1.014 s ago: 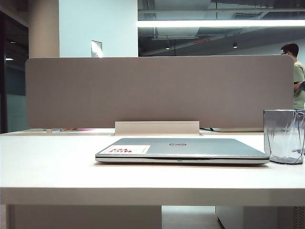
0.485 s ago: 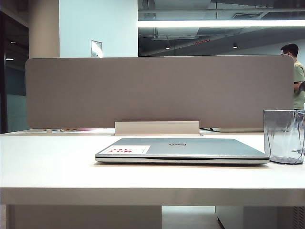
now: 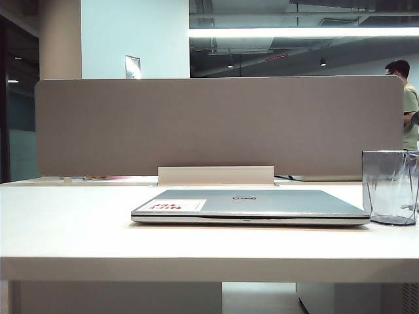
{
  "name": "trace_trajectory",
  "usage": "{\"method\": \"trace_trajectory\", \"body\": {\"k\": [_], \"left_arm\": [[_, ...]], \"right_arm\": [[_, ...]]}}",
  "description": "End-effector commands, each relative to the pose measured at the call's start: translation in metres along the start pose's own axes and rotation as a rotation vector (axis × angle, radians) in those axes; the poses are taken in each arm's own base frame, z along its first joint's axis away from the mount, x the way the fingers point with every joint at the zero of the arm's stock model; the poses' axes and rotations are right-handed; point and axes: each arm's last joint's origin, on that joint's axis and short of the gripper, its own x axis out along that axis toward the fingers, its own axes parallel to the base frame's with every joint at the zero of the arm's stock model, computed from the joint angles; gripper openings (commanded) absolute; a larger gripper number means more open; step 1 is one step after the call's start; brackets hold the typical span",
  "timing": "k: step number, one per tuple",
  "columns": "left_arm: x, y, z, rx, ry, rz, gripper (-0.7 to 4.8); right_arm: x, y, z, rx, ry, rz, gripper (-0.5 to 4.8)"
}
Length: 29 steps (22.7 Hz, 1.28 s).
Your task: Pick up the water cup and place it on the right side of the laptop.
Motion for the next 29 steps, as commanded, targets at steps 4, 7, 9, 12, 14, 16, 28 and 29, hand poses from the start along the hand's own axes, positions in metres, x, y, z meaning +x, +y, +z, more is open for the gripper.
{"method": "trace_trajectory", "body": {"k": [4,7,9,12,14,16,28,29], "left_arm": [[0.000,0.000,0.000,-0.005,0.011,-0.003,-0.04],[0.000,0.000,0.000,-0.005,0.011,-0.002,-0.04],[0.000,0.000,0.000,-0.005,0.013,-0.003,-0.04],[0.000,0.000,-0.002,-0.007,0.027,-0.003,-0.04],[0.000,0.000,-0.002,-0.007,0.032,-0.003,-0.04],[0.000,0.000,-0.002,-0.007,0.033,-0.003,-0.04],[0.000,0.000,-0.004,-0.002,0.052,-0.001,-0.04],[0.000,0.000,-0.004,-0.002,0.052,0.000,-0.04]], "right_arm": [[-0.009,0.003,0.000,0.000,0.009,-0.003,-0.09],[-0.017,0.006,0.001,-0.013,-0.003,-0.005,-0.09],[-0.022,0.007,0.002,-0.019,-0.020,-0.022,-0.09],[-0.028,0.009,0.001,-0.020,-0.024,-0.020,-0.09],[-0.032,0.010,0.000,-0.019,-0.026,-0.029,-0.09],[-0.036,0.010,-0.001,-0.021,-0.040,-0.047,-0.09],[-0.036,0.004,-0.008,-0.065,-0.001,-0.216,-0.09],[-0.036,0.004,-0.009,-0.064,0.005,-0.207,-0.09]]}}
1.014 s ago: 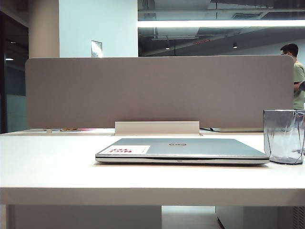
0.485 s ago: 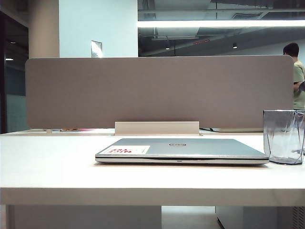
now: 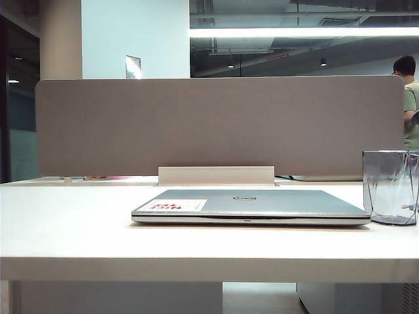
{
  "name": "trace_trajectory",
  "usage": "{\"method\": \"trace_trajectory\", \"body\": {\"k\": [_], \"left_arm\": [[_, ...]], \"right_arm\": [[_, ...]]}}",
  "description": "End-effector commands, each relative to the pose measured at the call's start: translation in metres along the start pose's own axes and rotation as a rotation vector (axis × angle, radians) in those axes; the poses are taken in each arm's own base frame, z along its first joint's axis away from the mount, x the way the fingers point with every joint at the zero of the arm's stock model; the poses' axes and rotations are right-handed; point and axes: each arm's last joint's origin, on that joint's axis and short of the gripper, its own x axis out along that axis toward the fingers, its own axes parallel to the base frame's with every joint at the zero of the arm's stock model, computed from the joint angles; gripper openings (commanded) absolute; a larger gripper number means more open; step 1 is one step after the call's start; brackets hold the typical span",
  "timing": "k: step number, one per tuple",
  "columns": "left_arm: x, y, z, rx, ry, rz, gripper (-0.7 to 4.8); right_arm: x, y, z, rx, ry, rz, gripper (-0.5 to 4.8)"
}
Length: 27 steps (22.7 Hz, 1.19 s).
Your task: Pick up the water cup and place it on the right side of the laptop.
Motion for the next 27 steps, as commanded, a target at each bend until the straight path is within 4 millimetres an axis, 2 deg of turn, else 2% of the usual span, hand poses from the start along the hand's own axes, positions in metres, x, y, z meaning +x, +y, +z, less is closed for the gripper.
{"method": "trace_trajectory", "body": {"k": [1,21,27], "left_arm": [[-0.0002,0.0003,0.0013,0.001,-0.005,0.003,-0.04],[-0.0004,0.0004,0.0056,-0.005,-0.048,0.005,-0.03],[-0.0001,-0.0065,0.0062,0.002,-0.053,-0.070,-0.03]], "right_arm": [[0.0003,0.0005,-0.0033,-0.003,0.020,0.028,-0.09],[0.0003,0.0004,-0.0058,0.008,0.047,0.028,-0.08],[0.0002,0.0002,-0.0062,0.009,0.051,0.027,-0.08]]}}
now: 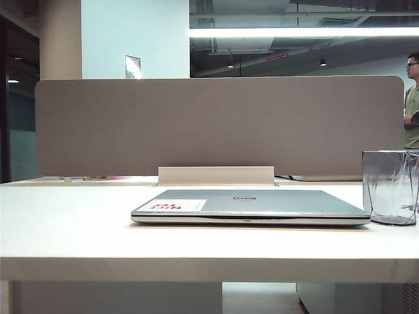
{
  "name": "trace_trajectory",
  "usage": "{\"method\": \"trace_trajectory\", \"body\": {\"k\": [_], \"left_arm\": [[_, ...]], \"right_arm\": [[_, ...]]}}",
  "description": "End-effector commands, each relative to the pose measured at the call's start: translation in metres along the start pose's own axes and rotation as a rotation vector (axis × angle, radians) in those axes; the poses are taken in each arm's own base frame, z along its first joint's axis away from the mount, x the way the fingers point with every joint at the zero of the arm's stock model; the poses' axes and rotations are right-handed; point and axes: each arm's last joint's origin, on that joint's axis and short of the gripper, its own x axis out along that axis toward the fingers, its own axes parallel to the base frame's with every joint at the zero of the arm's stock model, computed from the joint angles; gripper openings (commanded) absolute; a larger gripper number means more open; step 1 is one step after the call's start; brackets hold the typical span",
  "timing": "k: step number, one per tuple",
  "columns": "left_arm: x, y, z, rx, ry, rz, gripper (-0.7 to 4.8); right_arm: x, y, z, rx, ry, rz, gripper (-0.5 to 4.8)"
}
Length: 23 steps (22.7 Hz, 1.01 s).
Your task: Pick up the water cup and place it on the right side of the laptop.
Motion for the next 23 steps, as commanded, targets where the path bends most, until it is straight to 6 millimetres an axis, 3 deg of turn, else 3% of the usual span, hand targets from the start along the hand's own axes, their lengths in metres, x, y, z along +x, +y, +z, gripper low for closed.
{"method": "trace_trajectory", "body": {"k": [1,19,23], "left_arm": [[0.000,0.000,0.003,-0.002,-0.017,-0.013,-0.03],[0.000,0.000,0.002,-0.002,-0.016,-0.013,-0.03],[0.000,0.000,0.002,-0.002,-0.016,-0.013,-0.03]], "right_arm": [[0.000,0.000,-0.001,0.003,-0.005,0.000,-0.08],[0.001,0.001,-0.001,0.001,-0.003,0.012,-0.08],[0.001,0.012,-0.002,-0.013,0.010,0.127,-0.08]]}}
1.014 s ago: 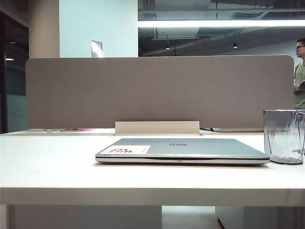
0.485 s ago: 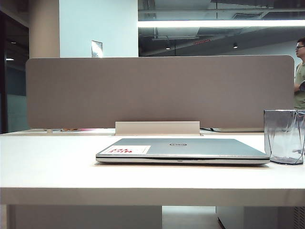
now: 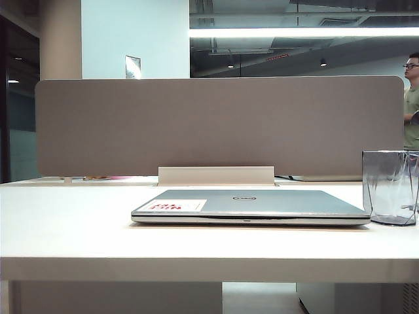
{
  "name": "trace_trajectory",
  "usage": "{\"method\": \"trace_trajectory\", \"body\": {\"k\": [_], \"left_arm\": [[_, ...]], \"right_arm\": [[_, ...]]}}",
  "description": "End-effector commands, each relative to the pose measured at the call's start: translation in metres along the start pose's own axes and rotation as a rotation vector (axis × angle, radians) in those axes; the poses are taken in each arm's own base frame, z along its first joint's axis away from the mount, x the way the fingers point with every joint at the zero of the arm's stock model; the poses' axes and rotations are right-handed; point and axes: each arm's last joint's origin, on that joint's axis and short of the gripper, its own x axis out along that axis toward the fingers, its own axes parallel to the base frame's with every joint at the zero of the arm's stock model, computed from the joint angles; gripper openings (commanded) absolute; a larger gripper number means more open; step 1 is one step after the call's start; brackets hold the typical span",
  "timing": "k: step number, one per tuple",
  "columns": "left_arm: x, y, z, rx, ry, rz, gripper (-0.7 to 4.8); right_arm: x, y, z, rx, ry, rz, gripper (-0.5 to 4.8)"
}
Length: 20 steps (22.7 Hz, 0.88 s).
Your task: Pick up the water cup and place it on the right side of the laptop.
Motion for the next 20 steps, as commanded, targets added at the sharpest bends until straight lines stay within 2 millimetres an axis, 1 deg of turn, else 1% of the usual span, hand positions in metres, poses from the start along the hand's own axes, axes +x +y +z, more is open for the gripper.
{"method": "trace_trajectory", "body": {"k": [1,4,7,9,11,12,15,20], "left_arm": [[0.000,0.000,0.002,-0.002,-0.015,-0.004,-0.03],[0.000,0.000,0.002,-0.002,-0.015,-0.003,-0.03],[0.000,0.000,0.002,-0.002,-0.015,-0.004,-0.03],[0.000,0.000,0.002,-0.002,-0.015,-0.003,-0.03],[0.000,0.000,0.002,-0.002,-0.015,-0.004,-0.03],[0.000,0.000,0.002,-0.002,-0.015,-0.004,-0.03],[0.000,0.000,0.002,-0.002,-0.015,-0.003,-0.03],[0.000,0.000,0.002,-0.002,-0.015,-0.004,-0.03]], "right_arm": [[0.001,0.008,-0.002,-0.007,0.005,0.082,-0.08],[0.001,0.011,-0.002,-0.013,0.009,0.120,-0.08],[0.001,0.011,-0.002,-0.026,0.001,0.111,-0.08],[0.001,0.010,0.002,-0.050,-0.044,0.062,-0.08],[0.000,0.007,0.013,-0.043,-0.161,-0.054,-0.08],[-0.001,0.007,0.014,-0.040,-0.173,-0.078,-0.08],[0.000,0.006,0.010,-0.052,-0.133,-0.092,-0.08],[0.000,0.006,0.009,-0.056,-0.126,-0.094,-0.08]]}}
